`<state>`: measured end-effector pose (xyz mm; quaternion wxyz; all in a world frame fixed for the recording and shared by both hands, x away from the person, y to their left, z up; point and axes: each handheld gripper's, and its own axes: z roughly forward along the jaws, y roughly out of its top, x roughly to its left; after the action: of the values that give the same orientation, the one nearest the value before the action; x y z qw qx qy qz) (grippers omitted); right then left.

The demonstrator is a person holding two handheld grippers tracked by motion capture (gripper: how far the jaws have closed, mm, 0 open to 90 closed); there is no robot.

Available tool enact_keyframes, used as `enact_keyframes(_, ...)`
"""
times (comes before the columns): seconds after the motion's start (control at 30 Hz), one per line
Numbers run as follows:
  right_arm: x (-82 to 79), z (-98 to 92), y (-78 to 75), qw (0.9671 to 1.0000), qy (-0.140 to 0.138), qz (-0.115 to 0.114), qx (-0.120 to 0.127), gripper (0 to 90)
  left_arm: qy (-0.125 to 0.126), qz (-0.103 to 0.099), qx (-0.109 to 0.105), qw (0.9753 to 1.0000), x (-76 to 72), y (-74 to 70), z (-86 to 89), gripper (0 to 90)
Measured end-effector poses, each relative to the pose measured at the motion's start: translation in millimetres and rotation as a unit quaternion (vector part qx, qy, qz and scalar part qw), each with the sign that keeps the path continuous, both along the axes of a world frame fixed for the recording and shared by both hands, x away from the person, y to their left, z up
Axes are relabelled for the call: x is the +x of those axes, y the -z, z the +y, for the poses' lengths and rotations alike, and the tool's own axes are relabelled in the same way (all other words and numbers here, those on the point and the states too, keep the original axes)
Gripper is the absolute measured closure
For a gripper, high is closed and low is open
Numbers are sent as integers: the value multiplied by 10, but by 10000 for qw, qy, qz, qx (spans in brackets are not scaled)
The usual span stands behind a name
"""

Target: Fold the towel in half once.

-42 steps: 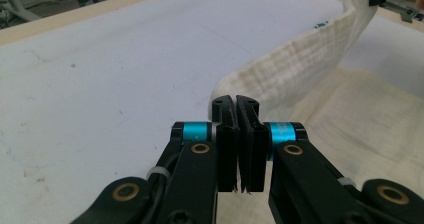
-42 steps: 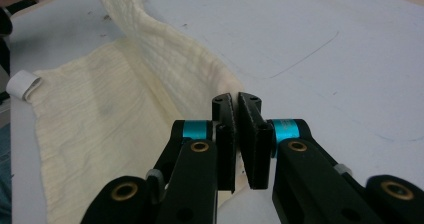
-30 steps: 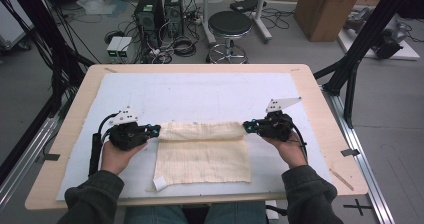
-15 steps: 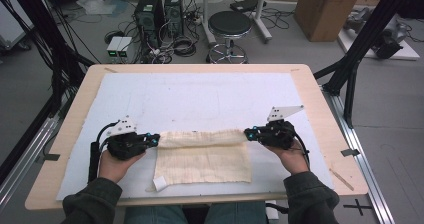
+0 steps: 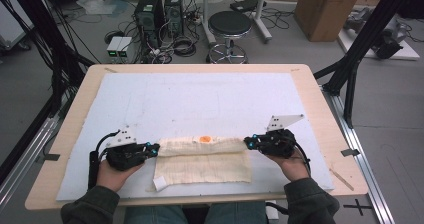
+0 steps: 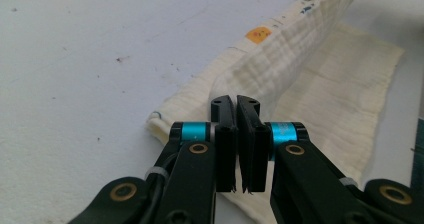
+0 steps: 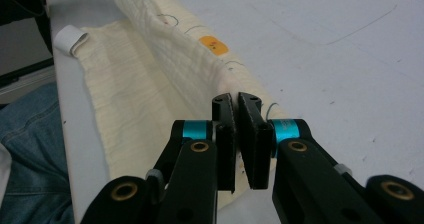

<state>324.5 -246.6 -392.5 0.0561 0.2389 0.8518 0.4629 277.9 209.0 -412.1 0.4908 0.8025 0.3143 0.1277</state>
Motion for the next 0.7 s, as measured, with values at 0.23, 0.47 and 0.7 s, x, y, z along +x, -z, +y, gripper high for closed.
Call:
enact_keyframes(0.23,-66,-22,90,10000,-24,92,-8,856,82,32,14,10000,-79,33,21,856)
enact_keyframes(0.47,-153,-48,206,9998,-50,198,-18,855,145,59,79,9998,-180,82,26,835)
enact_keyframes(0.7,-209,-54,261,9995,-127,273,-18,854,261,134,112,9995,-246,111,31,851)
